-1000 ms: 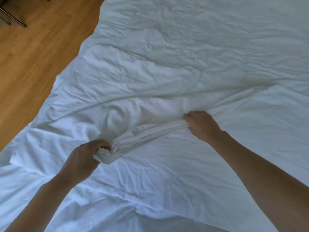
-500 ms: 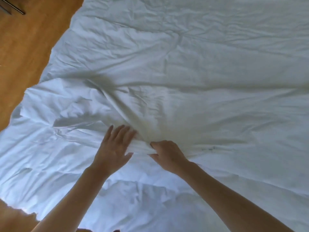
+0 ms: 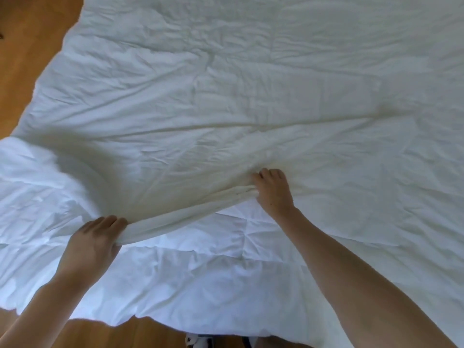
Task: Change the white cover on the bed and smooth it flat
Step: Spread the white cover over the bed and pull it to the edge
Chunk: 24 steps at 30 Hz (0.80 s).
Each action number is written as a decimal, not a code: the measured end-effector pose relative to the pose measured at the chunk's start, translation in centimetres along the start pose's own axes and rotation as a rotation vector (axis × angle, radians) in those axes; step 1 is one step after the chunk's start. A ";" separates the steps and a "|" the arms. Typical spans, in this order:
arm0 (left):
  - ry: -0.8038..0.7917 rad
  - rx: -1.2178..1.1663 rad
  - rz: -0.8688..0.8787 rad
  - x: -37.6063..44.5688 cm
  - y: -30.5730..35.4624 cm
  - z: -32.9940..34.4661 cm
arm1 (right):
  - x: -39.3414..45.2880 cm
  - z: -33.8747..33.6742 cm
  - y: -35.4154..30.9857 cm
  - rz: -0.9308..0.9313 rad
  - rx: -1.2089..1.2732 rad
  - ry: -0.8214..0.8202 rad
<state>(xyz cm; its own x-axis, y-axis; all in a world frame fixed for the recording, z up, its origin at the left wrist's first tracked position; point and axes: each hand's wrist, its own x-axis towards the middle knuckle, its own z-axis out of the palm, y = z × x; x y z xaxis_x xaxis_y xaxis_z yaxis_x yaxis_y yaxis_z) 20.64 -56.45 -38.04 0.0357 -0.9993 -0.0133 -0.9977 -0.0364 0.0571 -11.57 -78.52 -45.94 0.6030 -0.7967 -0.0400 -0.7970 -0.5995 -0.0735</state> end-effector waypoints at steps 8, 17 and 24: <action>-0.039 -0.063 0.001 -1.2 -0.3 3.8 | -1.2 2.0 9.1 0.223 -0.128 -0.029; -0.108 -0.088 -0.126 -1.8 -2.2 4.1 | -5.9 -2.0 8.5 0.192 0.029 -0.238; -0.215 -0.059 -0.045 -2.6 0.8 6.1 | -10.9 0.1 4.5 0.266 0.182 -0.424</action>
<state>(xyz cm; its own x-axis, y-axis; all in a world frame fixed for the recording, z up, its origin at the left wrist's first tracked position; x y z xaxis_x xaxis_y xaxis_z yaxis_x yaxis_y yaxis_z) 19.35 -53.77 -44.03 0.0609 -0.9714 -0.2294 -0.9900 -0.0880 0.1100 -21.77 -72.50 -45.91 0.3719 -0.7960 -0.4776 -0.9281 -0.3282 -0.1758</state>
